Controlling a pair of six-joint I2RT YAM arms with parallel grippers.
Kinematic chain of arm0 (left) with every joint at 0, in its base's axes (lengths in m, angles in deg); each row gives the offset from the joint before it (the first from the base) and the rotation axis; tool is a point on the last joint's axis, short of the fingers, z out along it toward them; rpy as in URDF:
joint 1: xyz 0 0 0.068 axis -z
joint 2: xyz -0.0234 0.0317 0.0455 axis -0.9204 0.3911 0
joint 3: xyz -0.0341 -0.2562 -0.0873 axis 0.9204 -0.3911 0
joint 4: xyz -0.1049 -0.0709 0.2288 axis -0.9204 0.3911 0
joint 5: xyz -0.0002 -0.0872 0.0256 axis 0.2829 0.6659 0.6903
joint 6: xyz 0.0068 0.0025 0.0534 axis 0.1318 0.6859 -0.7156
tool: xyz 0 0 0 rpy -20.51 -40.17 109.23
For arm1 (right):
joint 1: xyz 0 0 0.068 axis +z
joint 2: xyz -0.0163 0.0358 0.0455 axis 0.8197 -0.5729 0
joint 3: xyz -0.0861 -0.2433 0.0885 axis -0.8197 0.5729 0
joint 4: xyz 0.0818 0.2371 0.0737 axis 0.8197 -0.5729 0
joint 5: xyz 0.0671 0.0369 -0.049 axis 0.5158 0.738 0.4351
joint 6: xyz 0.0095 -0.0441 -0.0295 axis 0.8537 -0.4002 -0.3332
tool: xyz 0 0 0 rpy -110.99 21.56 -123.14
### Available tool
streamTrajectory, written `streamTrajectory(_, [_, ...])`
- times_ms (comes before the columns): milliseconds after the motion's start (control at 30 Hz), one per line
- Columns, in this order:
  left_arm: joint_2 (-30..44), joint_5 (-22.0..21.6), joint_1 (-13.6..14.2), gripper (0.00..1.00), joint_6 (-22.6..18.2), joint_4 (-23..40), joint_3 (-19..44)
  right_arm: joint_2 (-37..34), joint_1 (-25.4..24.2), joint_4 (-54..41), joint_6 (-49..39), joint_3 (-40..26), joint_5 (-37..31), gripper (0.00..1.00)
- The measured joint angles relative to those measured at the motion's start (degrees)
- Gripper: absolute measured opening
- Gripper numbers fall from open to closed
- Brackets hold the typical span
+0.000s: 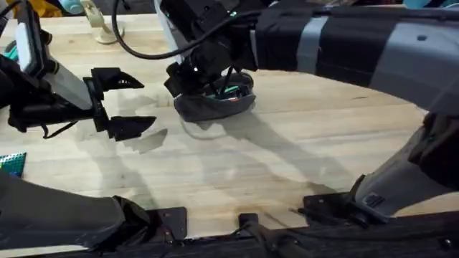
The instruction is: Unzip the bag, pick up the pens from the table one at a time and place them inside, then zip the bag closed.
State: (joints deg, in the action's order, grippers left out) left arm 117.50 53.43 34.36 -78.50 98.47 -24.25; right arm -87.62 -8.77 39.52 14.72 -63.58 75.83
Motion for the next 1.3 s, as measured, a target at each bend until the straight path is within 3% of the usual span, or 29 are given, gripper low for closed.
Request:
streamTrajectory(367, [0.00,0.09,7.88,0.993,0.37,-1.67,0.00,0.00,0.00,0.00,-0.42,0.00,0.00,0.033])
streamTrajectory(500, [0.00,0.10,11.02,0.993,3.94,-5.65,0.00,0.00,0.00,0.00,-0.42,0.00,0.00,0.033])
streamTrajectory(533, [0.00,0.10,13.24,0.993,6.60,-7.88,0.00,0.00,0.00,0.00,-0.42,0.00,0.00,0.033])
streamTrajectory(767, [0.16,0.03,18.27,0.993,14.43,-13.36,0.00,0.00,0.00,0.00,-0.42,0.00,0.00,0.032])
streamTrajectory(1067, [5.00,0.03,21.42,0.993,20.29,-16.07,0.02,-0.02,0.00,0.00,-0.42,0.00,0.00,0.032])
streamTrajectory(1300, [5.09,0.10,21.46,0.743,20.99,-16.09,0.02,0.00,0.00,0.00,-0.42,0.00,0.00,0.032])
